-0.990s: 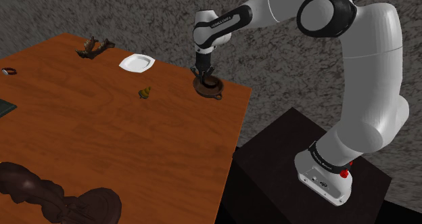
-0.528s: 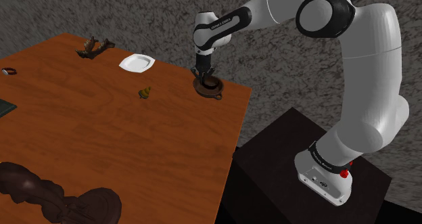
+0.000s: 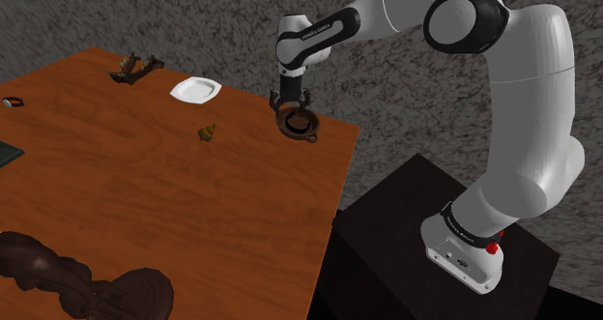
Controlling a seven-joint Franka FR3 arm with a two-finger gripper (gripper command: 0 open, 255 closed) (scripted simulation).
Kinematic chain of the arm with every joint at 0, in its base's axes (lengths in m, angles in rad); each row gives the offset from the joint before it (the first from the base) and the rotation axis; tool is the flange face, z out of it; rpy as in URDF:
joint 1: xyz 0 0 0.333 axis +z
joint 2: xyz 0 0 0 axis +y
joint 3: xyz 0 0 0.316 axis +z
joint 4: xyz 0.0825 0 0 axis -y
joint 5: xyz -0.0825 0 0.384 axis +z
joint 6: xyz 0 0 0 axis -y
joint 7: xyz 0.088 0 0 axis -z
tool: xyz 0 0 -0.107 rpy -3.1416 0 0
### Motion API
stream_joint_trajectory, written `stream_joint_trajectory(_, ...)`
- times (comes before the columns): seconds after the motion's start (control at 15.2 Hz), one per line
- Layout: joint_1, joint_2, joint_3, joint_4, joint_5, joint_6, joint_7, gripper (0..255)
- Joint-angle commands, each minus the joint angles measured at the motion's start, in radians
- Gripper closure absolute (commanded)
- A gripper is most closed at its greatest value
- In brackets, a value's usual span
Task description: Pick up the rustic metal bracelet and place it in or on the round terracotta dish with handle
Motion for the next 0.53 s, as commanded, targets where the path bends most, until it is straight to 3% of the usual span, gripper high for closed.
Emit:
stream_joint_trajectory(0.0, -0.003, -0.02, 0.002, 0.021, 0.003, -0.041, -0.001, 0)
stream_joint_trajectory(0.13, -0.007, -0.039, 0.004, 0.053, 0.006, -0.092, -0.003, 0)
stream_joint_trajectory(0.46, -0.007, -0.039, 0.004, 0.053, 0.006, -0.092, -0.003, 0)
